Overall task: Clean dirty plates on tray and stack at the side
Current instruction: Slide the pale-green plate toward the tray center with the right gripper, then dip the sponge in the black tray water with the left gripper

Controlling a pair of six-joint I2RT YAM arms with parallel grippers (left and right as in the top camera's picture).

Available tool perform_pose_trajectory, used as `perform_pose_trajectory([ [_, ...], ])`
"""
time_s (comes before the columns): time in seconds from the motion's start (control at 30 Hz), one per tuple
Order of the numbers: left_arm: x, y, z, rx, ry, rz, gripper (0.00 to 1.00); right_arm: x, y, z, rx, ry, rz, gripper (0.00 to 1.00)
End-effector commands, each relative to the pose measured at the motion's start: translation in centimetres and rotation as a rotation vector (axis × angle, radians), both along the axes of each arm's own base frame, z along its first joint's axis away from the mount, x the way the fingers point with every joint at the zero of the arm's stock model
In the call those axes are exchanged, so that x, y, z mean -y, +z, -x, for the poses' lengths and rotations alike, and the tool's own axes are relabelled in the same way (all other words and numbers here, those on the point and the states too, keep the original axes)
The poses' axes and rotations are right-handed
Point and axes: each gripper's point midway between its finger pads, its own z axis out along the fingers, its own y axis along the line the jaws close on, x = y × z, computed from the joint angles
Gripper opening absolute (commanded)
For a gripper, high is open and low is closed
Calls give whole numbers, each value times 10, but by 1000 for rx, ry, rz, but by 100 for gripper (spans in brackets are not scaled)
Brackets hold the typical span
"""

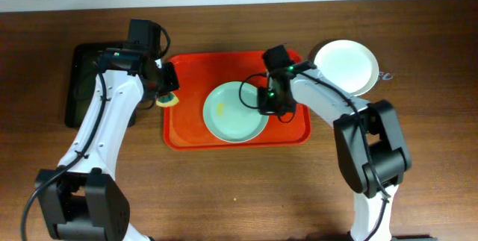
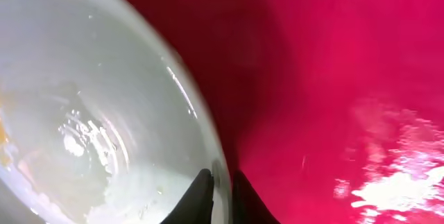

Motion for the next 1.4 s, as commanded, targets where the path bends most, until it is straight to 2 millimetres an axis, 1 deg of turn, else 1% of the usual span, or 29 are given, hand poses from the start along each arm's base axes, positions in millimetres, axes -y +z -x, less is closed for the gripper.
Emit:
perform_pose_trajectory([
  [0.0,-40,12,-24,107,101,-80,0,-8,-2,-3,48,-5,71,11],
  [0.07,-72,18,-38,168,179,-79,0,-15,-2,-2,57,11,68,10],
  [0.1,-89,19,-43,190,217,-79,0,-19,-2,-2,67,17,63,10],
  [0.13,-105,16,-47,197,255,-79,0,-21,-3,-3,79,23,64,10],
  [0.17,-123,5,-51,189,294,-82,0,-26,-7,-1,89,33,60,10],
  [0.23,-143,-22,-58,159,333,-87,0,-28,-11,0,100,37,53,10],
  [0.27,-152,-42,-62,132,350,-89,0,-27,-12,-1,101,36,53,10],
  [0.3,-160,-57,-64,116,364,-89,0,-27,-12,1,96,36,55,9],
  [0.33,-173,-72,-66,104,390,-94,0,-26,-13,2,92,36,57,9],
  [0.4,-198,-90,-65,93,440,-91,2,-26,-13,1,93,36,56,8],
  [0.43,-207,-93,-63,92,458,-87,5,-27,-12,1,96,36,55,8],
  [0.47,-209,-95,-64,94,460,-74,6,-27,-12,0,100,36,53,8],
  [0.53,-201,-105,-67,87,441,-24,12,-29,-12,-1,105,36,46,8],
  [0.57,-198,-117,-66,63,436,-10,24,-29,-12,-1,103,36,45,8],
  [0.6,-199,-126,-64,42,438,-12,26,-29,-12,-1,102,37,44,8],
  [0.67,-199,-129,-63,36,439,-15,39,-29,-12,0,101,37,45,8],
  [0.7,-200,-126,-65,46,440,-16,47,-29,-12,0,101,37,45,8],
  [0.73,-202,-124,-66,53,440,-18,52,-29,-12,0,101,37,45,8],
  [0.83,-208,-111,-71,83,448,-21,53,-29,-12,0,101,37,45,8],
  [0.9,-210,-95,-76,120,448,-24,54,-29,-12,-1,102,37,44,8],
  [0.93,-210,-94,-76,121,449,-24,54,-29,-12,-1,102,37,44,8],
  [1.03,-209,-102,-74,103,450,-24,50,-29,-12,-1,102,38,45,8],
  [1.07,-209,-111,-72,84,451,-24,49,-29,-12,-1,101,37,44,8],
  [1.13,-211,-119,-70,65,455,-34,48,-29,-12,-1,101,37,44,8],
  [1.2,-216,-119,-68,65,467,-47,21,-29,-12,-1,101,37,44,8],
  [1.23,-219,-120,-65,53,474,-46,16,-29,-12,-1,101,37,44,8],
  [1.27,-219,-121,-62,42,477,-46,17,-29,-12,-1,101,37,44,8],
  [1.33,-219,-122,-58,26,477,-44,31,-29,-12,-1,101,37,44,8],
  [1.37,-218,-123,-57,19,477,-44,25,-29,-12,0,101,37,44,8],
])
